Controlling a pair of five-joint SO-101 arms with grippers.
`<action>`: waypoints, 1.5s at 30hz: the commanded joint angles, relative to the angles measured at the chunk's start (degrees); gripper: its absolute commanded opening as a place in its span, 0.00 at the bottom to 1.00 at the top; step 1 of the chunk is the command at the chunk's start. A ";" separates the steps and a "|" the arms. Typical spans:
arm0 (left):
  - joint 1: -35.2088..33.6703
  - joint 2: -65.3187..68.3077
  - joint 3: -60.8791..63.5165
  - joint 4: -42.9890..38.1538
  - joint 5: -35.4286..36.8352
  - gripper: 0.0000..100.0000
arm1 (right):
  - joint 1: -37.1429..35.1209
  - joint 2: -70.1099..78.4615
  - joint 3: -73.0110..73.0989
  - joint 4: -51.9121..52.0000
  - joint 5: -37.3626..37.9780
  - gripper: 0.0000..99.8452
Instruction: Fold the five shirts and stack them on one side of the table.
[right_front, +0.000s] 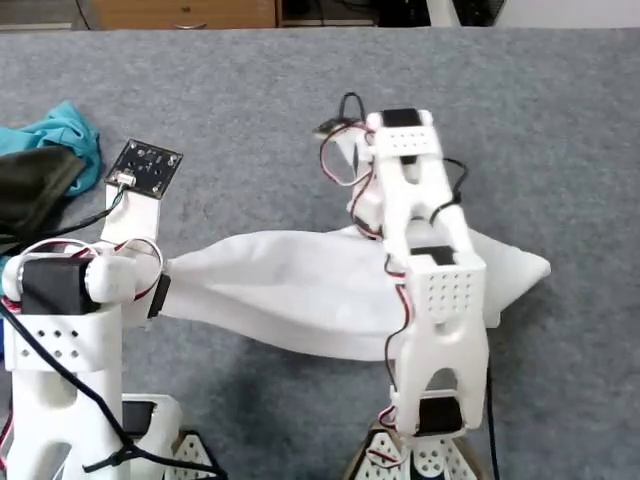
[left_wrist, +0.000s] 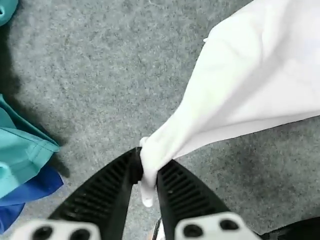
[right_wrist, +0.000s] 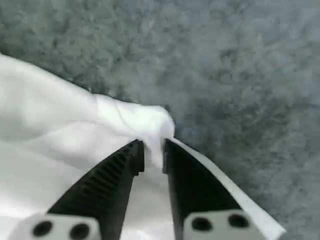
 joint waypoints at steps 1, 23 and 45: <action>-0.88 -0.66 -0.35 0.53 -0.44 0.02 | 5.49 -0.40 -6.73 -0.09 -1.05 0.06; -0.88 -0.84 -0.09 0.53 -0.18 0.02 | 4.35 2.07 -10.33 8.79 6.59 0.24; -0.88 -11.74 10.64 0.53 -0.35 0.02 | 3.47 11.03 -22.90 5.45 6.33 0.04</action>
